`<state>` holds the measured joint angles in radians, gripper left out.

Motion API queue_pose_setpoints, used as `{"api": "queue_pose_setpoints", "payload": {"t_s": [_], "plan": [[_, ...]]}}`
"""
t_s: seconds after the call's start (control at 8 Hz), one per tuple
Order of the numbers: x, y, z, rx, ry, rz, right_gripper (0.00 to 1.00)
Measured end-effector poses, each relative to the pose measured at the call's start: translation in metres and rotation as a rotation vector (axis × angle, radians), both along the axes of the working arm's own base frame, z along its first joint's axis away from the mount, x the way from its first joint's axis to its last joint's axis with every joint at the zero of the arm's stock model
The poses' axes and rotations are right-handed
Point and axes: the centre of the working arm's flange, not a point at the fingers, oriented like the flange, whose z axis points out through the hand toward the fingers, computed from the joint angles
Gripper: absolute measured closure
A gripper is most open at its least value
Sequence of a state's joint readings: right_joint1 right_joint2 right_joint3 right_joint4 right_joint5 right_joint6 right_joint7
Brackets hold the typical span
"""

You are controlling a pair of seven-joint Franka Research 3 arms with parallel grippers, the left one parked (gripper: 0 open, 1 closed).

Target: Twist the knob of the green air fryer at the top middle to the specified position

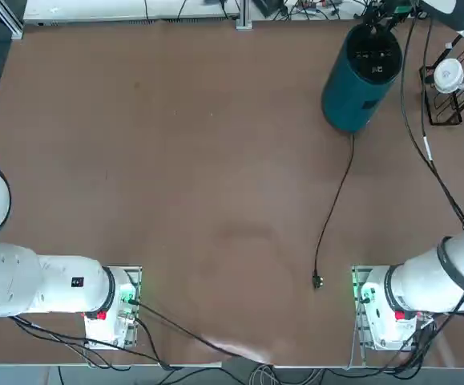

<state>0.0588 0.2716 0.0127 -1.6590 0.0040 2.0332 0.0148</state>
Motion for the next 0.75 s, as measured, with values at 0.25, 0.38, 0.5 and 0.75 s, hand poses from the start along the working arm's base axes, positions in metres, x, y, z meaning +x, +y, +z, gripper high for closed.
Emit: {"api": "queue_pose_setpoints", "payload": {"t_s": [0.25, 0.38, 0.5, 0.75], "plan": [[0.0008, 0.0, 0.0026, 0.0, -0.006, 0.0, 0.22], [0.0009, 0.0, 0.0024, 0.0, -0.006, 0.0, 0.22], [0.0011, 0.0, 0.0015, 0.0, -0.005, -0.001, 0.22], [0.003, 0.0031, -0.0028, 0.001, -0.007, 0.004, 0.22]]}}
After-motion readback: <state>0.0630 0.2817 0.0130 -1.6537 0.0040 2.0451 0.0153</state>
